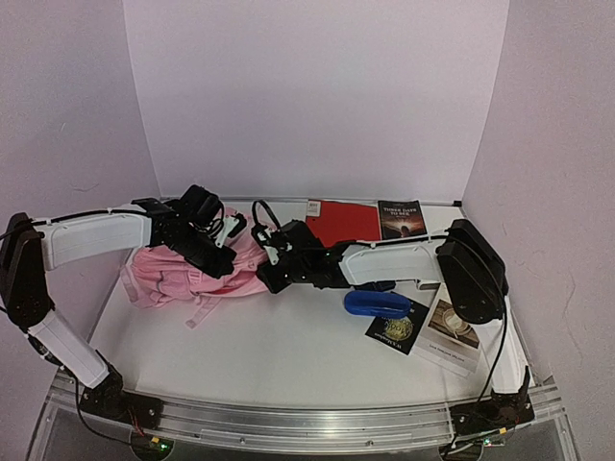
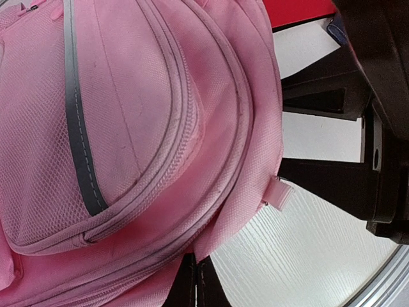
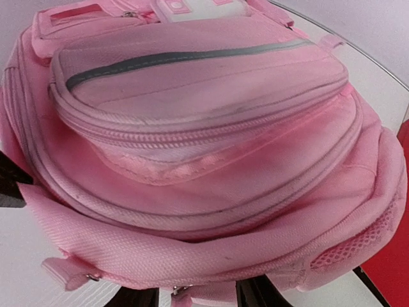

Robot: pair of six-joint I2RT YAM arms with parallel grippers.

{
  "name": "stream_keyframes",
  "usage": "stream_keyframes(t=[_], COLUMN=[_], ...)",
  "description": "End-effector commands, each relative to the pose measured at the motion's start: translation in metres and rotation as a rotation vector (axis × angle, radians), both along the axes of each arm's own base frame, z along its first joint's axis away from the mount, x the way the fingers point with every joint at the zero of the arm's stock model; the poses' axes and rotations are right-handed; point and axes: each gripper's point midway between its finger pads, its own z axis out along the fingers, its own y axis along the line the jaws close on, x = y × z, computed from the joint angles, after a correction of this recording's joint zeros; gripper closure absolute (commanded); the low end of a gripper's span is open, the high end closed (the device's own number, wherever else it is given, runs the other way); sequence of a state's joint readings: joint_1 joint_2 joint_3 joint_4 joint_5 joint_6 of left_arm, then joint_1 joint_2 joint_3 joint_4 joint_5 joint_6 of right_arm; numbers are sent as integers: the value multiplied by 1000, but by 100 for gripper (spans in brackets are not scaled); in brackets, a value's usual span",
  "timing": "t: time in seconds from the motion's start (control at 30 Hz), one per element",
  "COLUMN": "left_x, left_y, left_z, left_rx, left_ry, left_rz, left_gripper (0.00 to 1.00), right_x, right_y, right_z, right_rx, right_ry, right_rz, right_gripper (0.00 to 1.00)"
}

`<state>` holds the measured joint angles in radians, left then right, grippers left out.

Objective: Pack the student bag
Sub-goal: Unzip the student bag at the center of the board.

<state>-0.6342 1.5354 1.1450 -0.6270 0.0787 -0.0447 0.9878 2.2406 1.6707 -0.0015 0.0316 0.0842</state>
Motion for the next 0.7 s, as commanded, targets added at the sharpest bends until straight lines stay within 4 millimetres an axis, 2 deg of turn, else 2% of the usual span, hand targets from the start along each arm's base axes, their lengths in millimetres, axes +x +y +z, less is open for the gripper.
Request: stream_keyframes(t=[0.0, 0.07, 0.13, 0.2, 0.4, 0.57, 0.67], left_x=[9, 10, 11, 12, 13, 14, 15], left_y=[-8, -4, -1, -1, -1, 8, 14], left_z=[54, 54, 53, 54, 55, 50, 46], left_rx=[-140, -141, -142, -148, -151, -143, -130], left_ry=[-100, -102, -103, -103, -104, -97, -91], left_rz=[11, 22, 27, 28, 32, 56, 72], left_gripper=[100, 100, 100, 100, 100, 100, 100], right_x=[7, 2, -1, -2, -2, -11, -16], right_y=[-6, -8, -10, -10, -4, -4, -8], right_z=[12, 12, 9, 6, 6, 13, 16], right_rx=[-8, -11, -22, -31, -19, -6, -20], right_ry=[-52, -45, -41, -42, -37, -28, -40], right_rz=[-18, 7, 19, 26, 45, 83, 109], right_gripper=[60, 53, 52, 58, 87, 87, 100])
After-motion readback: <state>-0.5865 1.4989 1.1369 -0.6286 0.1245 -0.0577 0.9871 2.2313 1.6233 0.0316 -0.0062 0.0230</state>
